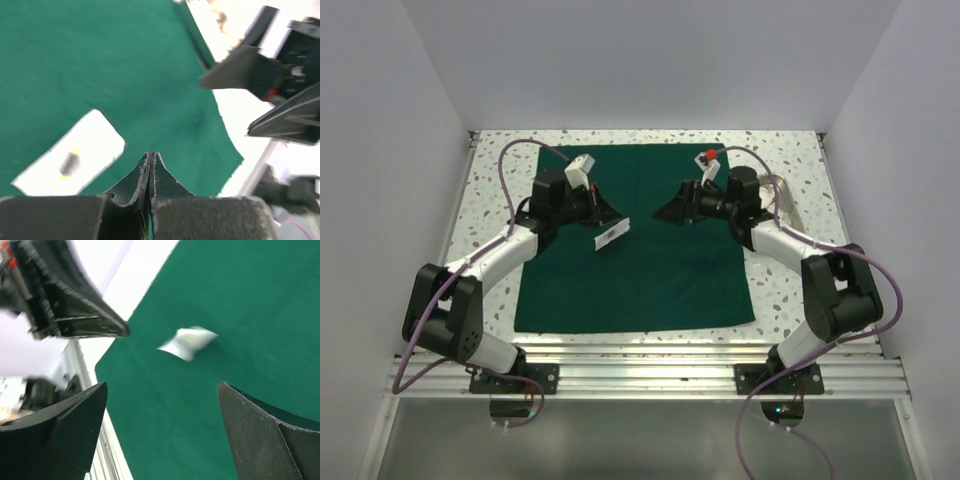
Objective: Prepare the surgical pack
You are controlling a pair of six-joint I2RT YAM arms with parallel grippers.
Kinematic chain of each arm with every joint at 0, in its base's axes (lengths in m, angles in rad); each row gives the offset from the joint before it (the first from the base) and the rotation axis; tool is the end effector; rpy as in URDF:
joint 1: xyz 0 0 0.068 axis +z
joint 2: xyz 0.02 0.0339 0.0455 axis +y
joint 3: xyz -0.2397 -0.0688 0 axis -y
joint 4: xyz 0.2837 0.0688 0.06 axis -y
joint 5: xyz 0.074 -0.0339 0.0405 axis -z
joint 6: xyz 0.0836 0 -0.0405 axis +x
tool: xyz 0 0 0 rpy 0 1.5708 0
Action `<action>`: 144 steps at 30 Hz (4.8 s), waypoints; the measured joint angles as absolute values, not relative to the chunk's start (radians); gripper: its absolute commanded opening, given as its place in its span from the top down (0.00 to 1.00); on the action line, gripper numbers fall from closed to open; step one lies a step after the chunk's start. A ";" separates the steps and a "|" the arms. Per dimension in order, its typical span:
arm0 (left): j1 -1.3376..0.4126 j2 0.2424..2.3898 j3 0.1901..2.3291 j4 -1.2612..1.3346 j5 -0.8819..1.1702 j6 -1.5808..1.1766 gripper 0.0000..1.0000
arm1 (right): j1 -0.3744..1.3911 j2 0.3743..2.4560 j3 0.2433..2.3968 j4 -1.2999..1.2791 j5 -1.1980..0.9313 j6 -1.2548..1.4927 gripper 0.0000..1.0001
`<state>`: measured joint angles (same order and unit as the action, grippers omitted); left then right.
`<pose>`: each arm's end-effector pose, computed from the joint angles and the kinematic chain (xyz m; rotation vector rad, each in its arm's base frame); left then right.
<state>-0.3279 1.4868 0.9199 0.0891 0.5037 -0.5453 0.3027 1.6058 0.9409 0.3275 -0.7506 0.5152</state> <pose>0.3677 -0.1677 0.1829 0.1002 2.1504 -1.0430 0.3803 0.1785 0.1805 -0.3336 1.9895 1.2501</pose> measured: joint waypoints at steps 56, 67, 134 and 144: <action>-0.358 1.731 0.846 0.119 0.107 -0.530 0.47 | 0.501 2.085 1.194 0.178 -0.516 0.736 1.00; -0.358 1.491 0.683 0.168 0.019 -0.530 0.34 | 0.290 1.774 1.073 0.113 -0.489 0.721 1.00; -0.403 1.410 0.598 0.246 0.006 -0.565 0.35 | -0.067 1.674 1.002 -0.195 -0.128 0.606 0.94; -0.403 1.411 0.598 0.246 -0.001 -0.565 0.35 | -0.093 1.846 1.169 -0.204 -0.093 0.605 0.91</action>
